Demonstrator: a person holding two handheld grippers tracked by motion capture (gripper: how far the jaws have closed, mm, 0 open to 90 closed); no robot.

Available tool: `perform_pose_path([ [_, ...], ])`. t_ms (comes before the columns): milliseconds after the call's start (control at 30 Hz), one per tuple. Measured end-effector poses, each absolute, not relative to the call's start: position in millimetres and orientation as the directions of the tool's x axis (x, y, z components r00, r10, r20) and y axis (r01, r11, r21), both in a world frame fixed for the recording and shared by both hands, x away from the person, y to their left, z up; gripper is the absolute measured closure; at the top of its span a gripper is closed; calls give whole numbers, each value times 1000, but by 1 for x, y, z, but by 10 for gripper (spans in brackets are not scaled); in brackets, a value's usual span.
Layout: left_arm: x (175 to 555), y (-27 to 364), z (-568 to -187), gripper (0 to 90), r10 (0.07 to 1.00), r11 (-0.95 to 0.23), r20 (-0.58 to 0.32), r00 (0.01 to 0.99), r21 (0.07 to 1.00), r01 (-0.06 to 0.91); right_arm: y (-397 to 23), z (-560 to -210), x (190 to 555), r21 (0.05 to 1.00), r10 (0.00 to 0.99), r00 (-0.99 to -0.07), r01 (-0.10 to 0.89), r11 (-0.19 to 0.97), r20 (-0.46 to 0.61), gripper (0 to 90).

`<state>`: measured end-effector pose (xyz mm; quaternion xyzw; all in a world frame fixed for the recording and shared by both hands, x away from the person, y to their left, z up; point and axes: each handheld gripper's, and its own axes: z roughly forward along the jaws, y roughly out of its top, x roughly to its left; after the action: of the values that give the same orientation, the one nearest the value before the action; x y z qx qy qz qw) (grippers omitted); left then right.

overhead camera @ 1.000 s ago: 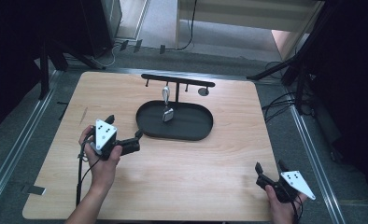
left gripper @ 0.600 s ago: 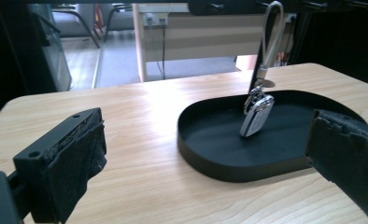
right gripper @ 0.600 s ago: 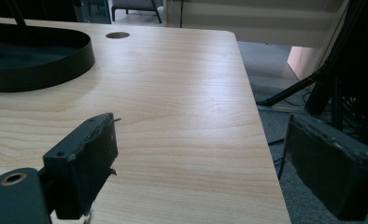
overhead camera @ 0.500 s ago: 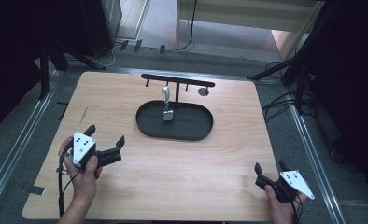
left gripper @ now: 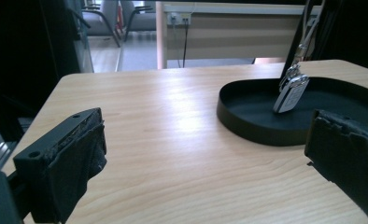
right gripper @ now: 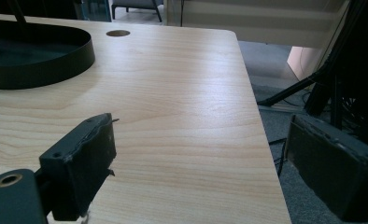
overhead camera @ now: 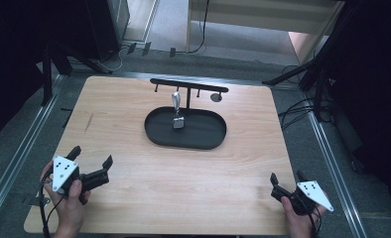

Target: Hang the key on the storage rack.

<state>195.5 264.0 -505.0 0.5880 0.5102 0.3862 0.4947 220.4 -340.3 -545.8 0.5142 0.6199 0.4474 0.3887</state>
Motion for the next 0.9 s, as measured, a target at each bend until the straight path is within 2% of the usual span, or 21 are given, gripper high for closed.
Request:
perform_pose_path([
  [200, 186, 282, -514, 0, 989, -17, -19, 150, 972, 234, -340, -546, 220, 954, 985, -169, 290, 71, -22, 90],
  [600, 167, 312, -521, 0, 994, -3, -25, 108, 967, 254, -340, -546, 221, 954, 986, -167, 291, 72, -24, 90],
  [900, 154, 332, -532, 0, 994, -27, -4, 112, 961, 276, -340, -546, 220, 954, 985, -169, 291, 73, -24, 90],
])
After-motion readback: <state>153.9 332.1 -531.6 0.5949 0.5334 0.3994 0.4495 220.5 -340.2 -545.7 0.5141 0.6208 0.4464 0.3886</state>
